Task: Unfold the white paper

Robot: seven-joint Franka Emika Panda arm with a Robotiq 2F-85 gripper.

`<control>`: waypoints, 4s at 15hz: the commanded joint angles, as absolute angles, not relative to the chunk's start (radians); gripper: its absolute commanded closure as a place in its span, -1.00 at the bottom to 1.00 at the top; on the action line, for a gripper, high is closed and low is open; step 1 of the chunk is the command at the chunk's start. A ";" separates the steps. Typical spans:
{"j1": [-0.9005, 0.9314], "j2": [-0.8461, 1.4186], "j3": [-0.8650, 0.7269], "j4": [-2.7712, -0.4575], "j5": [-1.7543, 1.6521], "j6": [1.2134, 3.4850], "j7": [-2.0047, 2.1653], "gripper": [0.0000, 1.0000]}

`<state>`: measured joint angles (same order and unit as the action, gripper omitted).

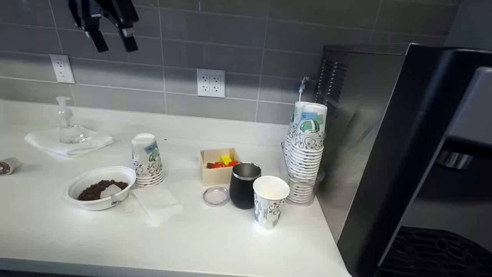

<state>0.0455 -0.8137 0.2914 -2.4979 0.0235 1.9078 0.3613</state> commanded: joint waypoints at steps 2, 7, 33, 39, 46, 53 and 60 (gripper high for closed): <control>0.054 -0.811 0.285 -2.494 0.017 1.905 0.367 -1.00; 0.054 -0.811 0.285 -2.494 0.017 1.905 0.367 -1.00; 0.062 -0.232 0.005 -2.526 0.150 2.216 -0.150 -1.00; 0.074 -0.106 0.013 -2.586 0.259 2.382 -0.217 -1.00; 0.057 0.016 0.024 -2.632 0.301 2.500 -0.219 -1.00; 0.041 0.143 0.056 -2.624 0.326 2.595 -0.239 -1.00; 0.012 0.162 0.086 -2.630 0.325 2.627 -0.253 0.09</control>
<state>0.0387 0.1642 0.0625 -2.6283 0.2908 2.6064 -0.2149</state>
